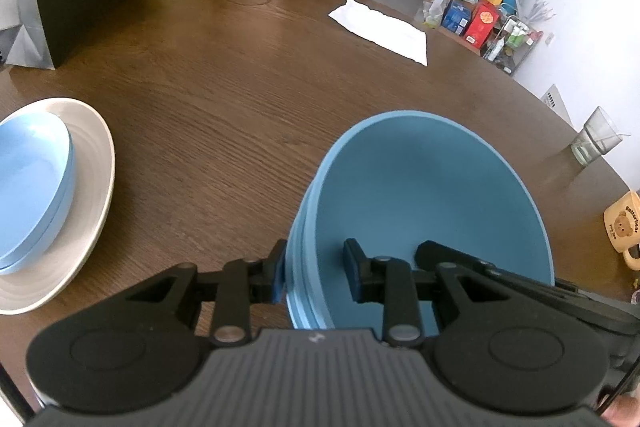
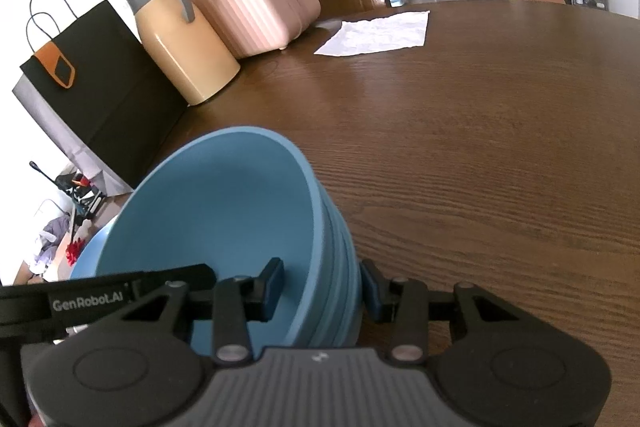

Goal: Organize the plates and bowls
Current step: 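Lift the bowl stack with both grippers and carry it over the white plate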

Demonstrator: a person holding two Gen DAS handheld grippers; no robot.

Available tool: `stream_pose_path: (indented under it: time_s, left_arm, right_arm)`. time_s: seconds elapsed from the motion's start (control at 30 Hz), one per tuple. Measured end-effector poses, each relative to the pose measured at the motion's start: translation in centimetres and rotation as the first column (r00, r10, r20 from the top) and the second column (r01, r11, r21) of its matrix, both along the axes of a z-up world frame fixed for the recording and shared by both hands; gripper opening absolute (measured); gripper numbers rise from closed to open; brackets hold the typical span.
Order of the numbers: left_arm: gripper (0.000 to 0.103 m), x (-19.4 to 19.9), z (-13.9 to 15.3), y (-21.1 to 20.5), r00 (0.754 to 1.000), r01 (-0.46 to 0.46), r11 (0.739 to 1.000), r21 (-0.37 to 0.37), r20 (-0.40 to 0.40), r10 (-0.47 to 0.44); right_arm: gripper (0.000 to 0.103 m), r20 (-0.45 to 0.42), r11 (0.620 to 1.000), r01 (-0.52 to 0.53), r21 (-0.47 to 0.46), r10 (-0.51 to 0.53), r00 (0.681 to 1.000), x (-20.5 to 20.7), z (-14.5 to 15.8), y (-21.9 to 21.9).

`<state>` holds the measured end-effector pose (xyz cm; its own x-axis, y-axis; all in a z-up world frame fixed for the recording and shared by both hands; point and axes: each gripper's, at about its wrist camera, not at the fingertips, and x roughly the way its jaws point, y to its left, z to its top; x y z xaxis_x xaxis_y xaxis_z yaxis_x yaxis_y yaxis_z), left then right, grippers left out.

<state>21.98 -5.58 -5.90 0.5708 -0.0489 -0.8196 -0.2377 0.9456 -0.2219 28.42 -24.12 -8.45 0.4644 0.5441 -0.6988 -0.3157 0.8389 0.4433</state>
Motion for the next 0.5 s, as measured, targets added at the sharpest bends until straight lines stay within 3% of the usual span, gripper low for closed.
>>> stream_pose_path:
  time_s: [0.5]
  left_arm:
    - [0.03, -0.9, 1.0, 0.4, 1.0, 0.01, 1.0, 0.006, 0.019, -0.011]
  right_arm:
    - [0.041, 0.025, 0.999, 0.044, 0.018, -0.045, 0.999, -1.6, 0.8, 0.0]
